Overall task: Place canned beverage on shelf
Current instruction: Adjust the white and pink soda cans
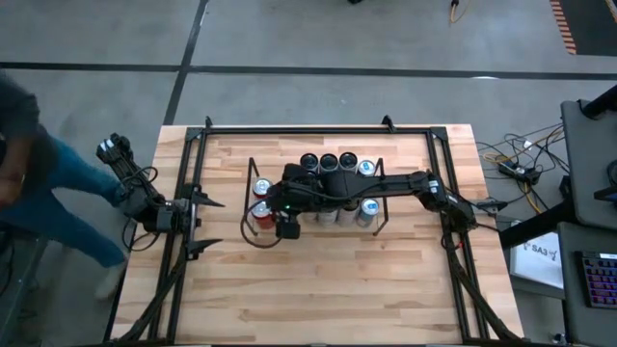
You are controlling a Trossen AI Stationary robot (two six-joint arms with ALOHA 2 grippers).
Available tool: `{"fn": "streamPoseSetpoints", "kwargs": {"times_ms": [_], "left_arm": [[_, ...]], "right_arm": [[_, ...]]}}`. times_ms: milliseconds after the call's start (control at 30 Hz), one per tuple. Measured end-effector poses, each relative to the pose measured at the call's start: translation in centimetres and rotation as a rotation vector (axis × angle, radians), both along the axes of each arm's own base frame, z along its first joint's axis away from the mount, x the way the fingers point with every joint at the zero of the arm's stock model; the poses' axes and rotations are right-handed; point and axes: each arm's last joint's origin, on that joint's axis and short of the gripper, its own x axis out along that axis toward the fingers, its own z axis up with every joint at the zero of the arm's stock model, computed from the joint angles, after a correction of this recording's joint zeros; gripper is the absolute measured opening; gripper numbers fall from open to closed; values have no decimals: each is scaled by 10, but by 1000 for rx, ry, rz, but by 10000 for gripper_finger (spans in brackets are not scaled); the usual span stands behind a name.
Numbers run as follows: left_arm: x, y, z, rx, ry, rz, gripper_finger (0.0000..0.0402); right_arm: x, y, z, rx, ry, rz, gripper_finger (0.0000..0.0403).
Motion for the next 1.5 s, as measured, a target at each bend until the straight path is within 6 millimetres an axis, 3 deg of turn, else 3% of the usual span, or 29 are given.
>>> {"fn": "streamPoseSetpoints", "kwargs": {"times_ms": [200, 467, 633, 1500], "left_arm": [[0, 0, 0, 0, 0, 0, 361], [0, 0, 0, 4, 3, 0, 361], [0, -1, -1, 12, 10, 0, 361], [1, -1, -1, 11, 10, 1, 361]], "right_arm": [[-16, -3, 5, 31, 70, -113, 267], [-43, -9, 3, -48, 227, -332, 104], [-48, -8, 0, -44, 266, -368, 19], [-43, 13, -17, 31, 259, -381, 13]]}}
